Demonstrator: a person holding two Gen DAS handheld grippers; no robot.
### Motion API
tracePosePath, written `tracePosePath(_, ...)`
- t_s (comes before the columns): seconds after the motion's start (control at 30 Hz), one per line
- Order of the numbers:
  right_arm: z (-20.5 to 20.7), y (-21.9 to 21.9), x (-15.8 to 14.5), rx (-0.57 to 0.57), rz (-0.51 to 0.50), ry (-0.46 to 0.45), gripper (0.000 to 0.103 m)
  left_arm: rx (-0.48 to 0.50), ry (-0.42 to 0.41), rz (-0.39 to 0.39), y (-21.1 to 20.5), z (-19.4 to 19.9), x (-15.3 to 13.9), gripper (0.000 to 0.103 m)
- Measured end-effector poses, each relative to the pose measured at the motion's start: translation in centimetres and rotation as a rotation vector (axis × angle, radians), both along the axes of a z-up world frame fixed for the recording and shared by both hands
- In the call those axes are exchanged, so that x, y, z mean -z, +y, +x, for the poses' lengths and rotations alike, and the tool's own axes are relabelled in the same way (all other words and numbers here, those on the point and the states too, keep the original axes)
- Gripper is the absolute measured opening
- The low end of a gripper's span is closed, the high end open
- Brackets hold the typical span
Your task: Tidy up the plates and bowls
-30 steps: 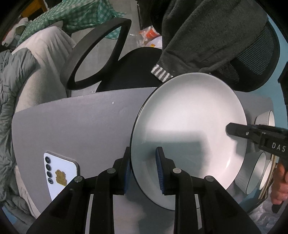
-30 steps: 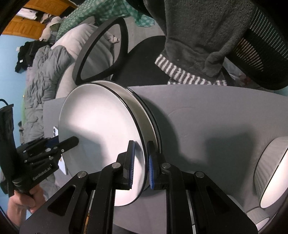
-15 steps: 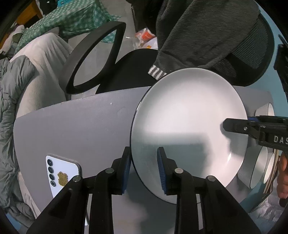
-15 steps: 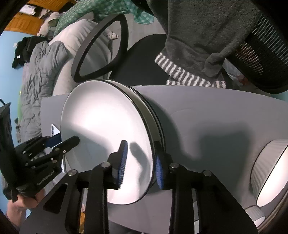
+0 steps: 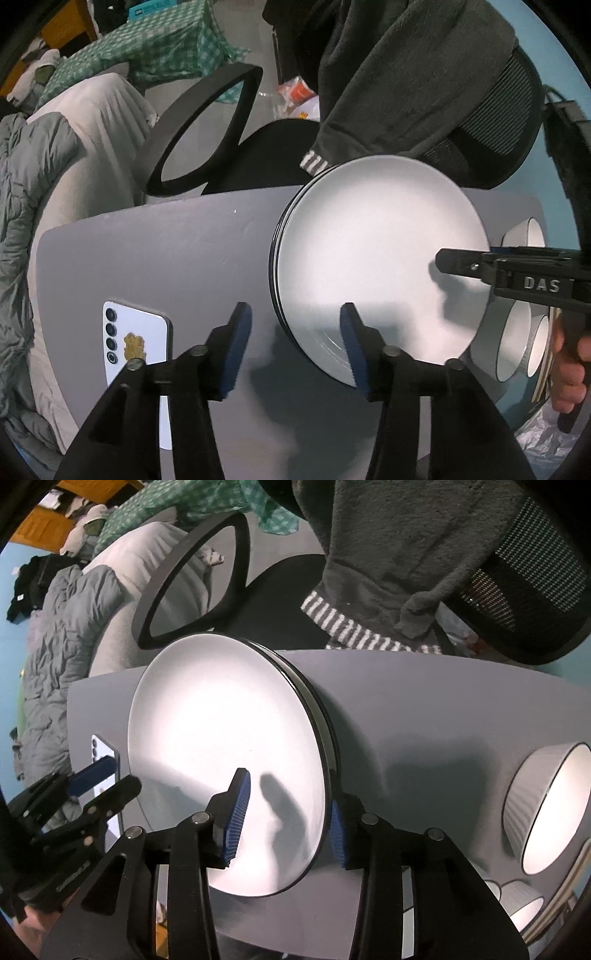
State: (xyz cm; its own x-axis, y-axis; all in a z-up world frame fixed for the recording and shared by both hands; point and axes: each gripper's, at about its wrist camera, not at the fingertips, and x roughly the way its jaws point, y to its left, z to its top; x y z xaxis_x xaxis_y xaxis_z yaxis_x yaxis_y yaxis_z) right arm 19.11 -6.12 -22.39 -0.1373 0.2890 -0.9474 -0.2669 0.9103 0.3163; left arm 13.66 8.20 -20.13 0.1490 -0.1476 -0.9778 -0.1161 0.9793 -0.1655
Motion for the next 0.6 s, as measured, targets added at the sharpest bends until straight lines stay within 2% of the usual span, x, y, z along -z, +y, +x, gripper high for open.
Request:
tracePosePath(0.5,-0.9,-0.4,-0.5,0.091,-0.026,-0.021,0.041,0.004,-0.042,-0.017,-0.6,-2.9,-2.3,0.051)
tracePosePath(0.57,-1.1,-0.6,-0.9,0.107,-0.057,-0.048,0.054,0.007,-0.046,-0.017,-0.6,-3.3,-2.5,0.051)
tracePosePath(0.6,-1.3,-0.7,-1.0,0.111,-0.065,-0.062,0.054,0.007,-0.048,-0.020,-0.7,-3.6,-2.5,0.051)
